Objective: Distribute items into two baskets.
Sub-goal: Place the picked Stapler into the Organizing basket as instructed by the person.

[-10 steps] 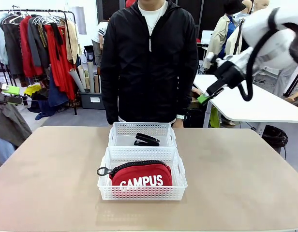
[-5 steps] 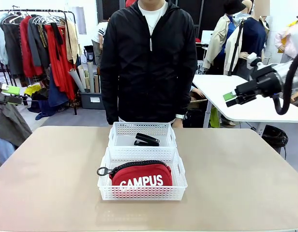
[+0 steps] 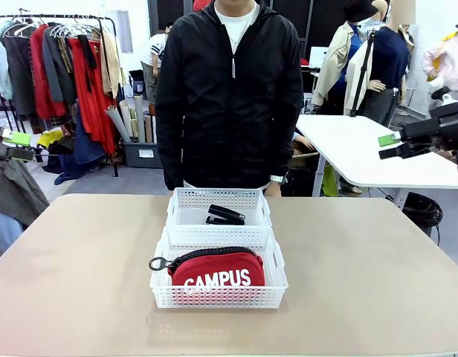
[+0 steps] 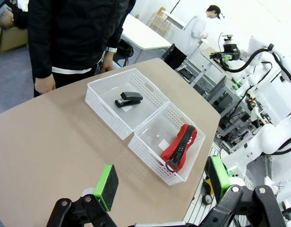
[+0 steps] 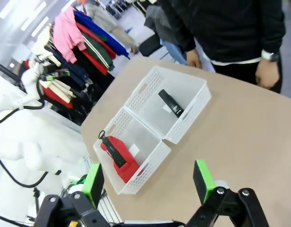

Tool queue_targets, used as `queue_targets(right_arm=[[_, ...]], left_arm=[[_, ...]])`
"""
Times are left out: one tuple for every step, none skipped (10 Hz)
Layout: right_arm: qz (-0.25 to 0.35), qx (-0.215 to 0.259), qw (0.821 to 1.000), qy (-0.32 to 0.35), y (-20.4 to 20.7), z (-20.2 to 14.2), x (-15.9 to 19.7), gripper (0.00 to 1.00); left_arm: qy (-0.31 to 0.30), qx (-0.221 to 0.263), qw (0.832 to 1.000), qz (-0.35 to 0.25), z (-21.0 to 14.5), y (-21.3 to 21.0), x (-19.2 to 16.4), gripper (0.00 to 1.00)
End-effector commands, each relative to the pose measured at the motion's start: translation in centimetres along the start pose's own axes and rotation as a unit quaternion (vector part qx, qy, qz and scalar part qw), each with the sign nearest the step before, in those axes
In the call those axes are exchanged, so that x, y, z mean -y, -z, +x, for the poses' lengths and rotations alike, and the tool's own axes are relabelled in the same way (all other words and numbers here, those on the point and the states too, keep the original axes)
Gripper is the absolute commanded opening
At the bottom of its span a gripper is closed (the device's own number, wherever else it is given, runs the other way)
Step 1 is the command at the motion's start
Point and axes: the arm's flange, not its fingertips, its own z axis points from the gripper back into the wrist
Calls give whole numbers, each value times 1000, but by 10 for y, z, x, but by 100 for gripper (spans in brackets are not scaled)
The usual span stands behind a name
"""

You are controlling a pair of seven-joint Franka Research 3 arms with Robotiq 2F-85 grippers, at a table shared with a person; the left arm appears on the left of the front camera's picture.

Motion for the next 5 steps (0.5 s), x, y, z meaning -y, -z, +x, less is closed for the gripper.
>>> queue_targets(right_arm=[[27, 32, 999, -13, -4, -10, 9, 100], [27, 33, 999, -15, -5, -11, 9, 100], [26, 35, 999, -19, -6, -9, 7, 100], [12, 16, 1000, 0, -8, -8, 9, 100], [12, 16, 1000, 0, -8, -8, 9, 100]], left_arm=[[1, 2, 1000, -1, 0, 0, 2, 100], [1, 2, 1000, -1, 0, 0, 2, 100], [1, 2, 1000, -1, 0, 0, 2, 100], [1, 2, 1000, -1, 0, 0, 2, 100], [1, 2, 1000, -1, 0, 0, 2, 100]])
